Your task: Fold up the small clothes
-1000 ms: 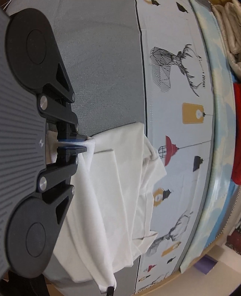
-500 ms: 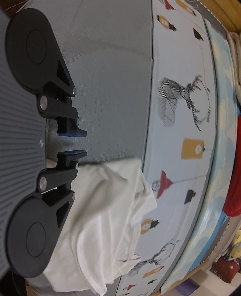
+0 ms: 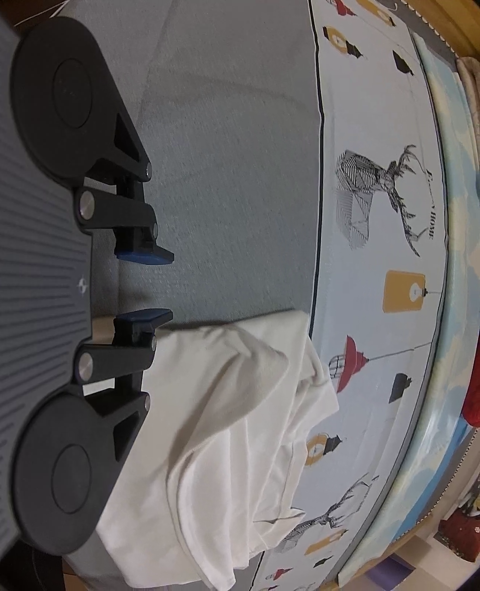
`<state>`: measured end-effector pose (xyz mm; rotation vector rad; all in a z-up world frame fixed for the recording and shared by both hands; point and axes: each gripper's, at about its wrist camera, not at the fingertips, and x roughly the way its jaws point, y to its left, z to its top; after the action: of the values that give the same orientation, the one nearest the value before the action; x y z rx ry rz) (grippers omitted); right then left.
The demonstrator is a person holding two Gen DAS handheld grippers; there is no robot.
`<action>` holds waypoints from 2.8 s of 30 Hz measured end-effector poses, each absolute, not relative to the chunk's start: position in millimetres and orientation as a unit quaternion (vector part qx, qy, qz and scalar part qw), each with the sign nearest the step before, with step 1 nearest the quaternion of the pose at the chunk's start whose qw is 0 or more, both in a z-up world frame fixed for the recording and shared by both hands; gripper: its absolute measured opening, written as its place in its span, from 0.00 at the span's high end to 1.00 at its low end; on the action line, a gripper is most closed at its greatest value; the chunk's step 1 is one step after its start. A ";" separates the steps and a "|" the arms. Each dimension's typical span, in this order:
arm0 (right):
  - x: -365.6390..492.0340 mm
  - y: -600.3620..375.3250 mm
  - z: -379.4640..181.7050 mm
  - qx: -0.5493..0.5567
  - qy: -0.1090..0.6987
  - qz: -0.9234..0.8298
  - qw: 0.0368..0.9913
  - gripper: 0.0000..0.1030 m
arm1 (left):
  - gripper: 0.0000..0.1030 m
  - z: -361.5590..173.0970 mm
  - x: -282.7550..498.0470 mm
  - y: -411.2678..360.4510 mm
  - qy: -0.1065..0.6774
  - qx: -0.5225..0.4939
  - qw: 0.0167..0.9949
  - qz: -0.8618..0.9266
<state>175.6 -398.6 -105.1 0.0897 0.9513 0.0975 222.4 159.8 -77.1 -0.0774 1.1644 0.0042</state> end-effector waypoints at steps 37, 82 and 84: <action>267.0 -364.7 -137.3 0.045 0.419 0.084 0.903 0.70 | 0.53 -110.6 317.1 117.7 0.557 -0.037 0.830 0.003; 285.9 -374.6 -142.5 0.111 0.434 0.101 0.888 0.95 | 0.96 -116.7 329.4 144.0 0.543 -0.094 0.834 0.009; 285.5 -385.0 -132.7 0.138 0.399 0.076 0.903 0.95 | 0.96 -104.0 329.0 146.3 0.507 -0.102 0.856 0.015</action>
<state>285.5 -385.0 -132.7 0.2859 0.8255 0.1579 329.0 146.3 -104.0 -0.2140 1.0647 0.0311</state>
